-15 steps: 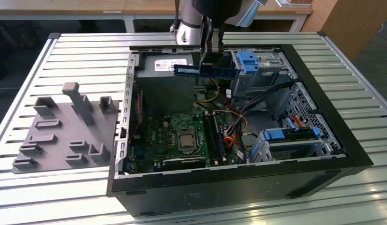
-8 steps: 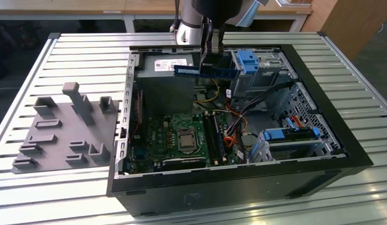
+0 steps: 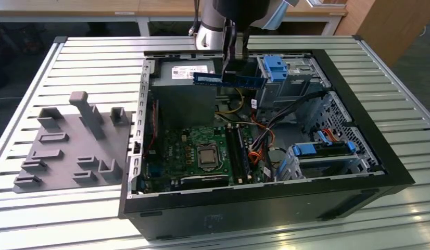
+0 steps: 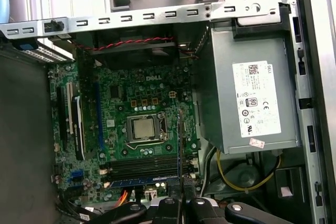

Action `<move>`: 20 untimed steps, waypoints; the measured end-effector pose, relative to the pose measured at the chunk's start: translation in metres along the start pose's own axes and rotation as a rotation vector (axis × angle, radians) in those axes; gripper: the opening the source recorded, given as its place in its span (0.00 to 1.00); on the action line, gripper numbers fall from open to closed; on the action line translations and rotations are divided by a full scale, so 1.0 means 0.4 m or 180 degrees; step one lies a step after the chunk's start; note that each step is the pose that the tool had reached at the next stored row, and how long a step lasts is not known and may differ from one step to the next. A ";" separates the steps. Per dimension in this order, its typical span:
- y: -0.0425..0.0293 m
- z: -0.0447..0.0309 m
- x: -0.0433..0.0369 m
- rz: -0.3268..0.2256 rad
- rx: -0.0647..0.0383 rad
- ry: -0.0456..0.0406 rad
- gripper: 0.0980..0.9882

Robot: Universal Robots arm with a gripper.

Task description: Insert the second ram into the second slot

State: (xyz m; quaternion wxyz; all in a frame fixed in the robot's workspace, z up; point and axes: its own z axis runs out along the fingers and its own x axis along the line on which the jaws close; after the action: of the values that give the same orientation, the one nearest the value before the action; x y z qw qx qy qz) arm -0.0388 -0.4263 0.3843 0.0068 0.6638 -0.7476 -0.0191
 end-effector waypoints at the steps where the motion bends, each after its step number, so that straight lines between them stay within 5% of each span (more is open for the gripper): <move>1: 0.000 0.000 0.000 0.0007 0.0000 0.0000 0.04; 20: 0.000 0.000 0.000 0.0178 0.0003 -0.0006 0.04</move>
State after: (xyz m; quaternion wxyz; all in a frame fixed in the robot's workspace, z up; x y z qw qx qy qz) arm -0.0388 -0.4265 0.3843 0.0063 0.6426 -0.7660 -0.0193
